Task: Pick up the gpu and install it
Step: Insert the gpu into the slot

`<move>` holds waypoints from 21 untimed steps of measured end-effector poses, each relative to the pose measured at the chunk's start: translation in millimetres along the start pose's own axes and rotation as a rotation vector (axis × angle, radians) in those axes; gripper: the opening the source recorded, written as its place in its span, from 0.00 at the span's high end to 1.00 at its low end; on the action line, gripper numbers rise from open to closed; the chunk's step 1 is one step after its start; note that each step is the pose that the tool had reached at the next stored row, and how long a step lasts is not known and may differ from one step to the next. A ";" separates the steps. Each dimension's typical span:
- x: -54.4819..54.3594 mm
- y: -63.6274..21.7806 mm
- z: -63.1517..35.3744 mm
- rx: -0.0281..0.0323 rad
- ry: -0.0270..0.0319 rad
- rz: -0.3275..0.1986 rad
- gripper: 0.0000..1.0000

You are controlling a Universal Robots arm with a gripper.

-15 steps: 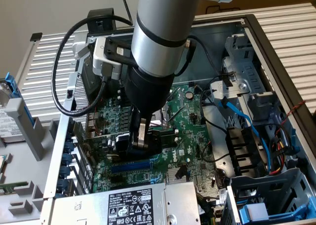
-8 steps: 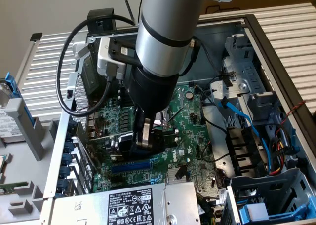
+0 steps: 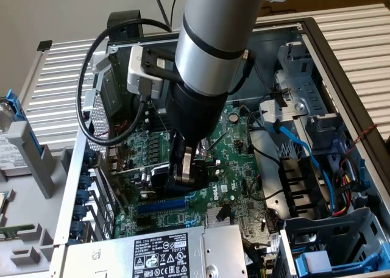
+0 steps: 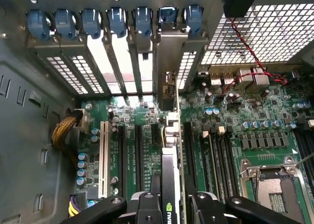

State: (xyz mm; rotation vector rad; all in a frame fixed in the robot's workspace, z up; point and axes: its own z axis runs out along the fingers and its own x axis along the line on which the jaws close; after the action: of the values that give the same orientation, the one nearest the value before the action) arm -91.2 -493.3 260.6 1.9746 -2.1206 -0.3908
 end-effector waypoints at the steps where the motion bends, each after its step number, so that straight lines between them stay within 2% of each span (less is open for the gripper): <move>1: 0.3 -0.1 -1.8 -0.0035 0.0000 0.000 0.71; 4: 1.0 -0.8 -7.1 -0.0126 -0.0009 0.000 0.71; 9: 1.8 -3.8 -14.5 -0.0238 -0.0058 -0.002 0.72; 11: 1.8 -4.8 -15.3 -0.0255 -0.0080 -0.002 0.72; 15: 1.9 -5.0 -15.5 -0.0258 -0.0081 -0.002 0.72; 17: 2.2 -7.7 -16.6 -0.0290 -0.0079 -0.002 0.72; 18: 2.4 -9.5 -17.2 -0.0326 -0.0080 -0.002 0.72; 19: 2.6 -11.1 -17.6 -0.0392 -0.0079 -0.002 0.72; 21: 3.1 -12.5 -18.2 -0.0603 -0.0064 -0.001 0.72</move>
State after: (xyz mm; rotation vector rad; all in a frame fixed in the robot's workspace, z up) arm -73.6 -498.0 273.5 1.9436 -2.0866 -0.4564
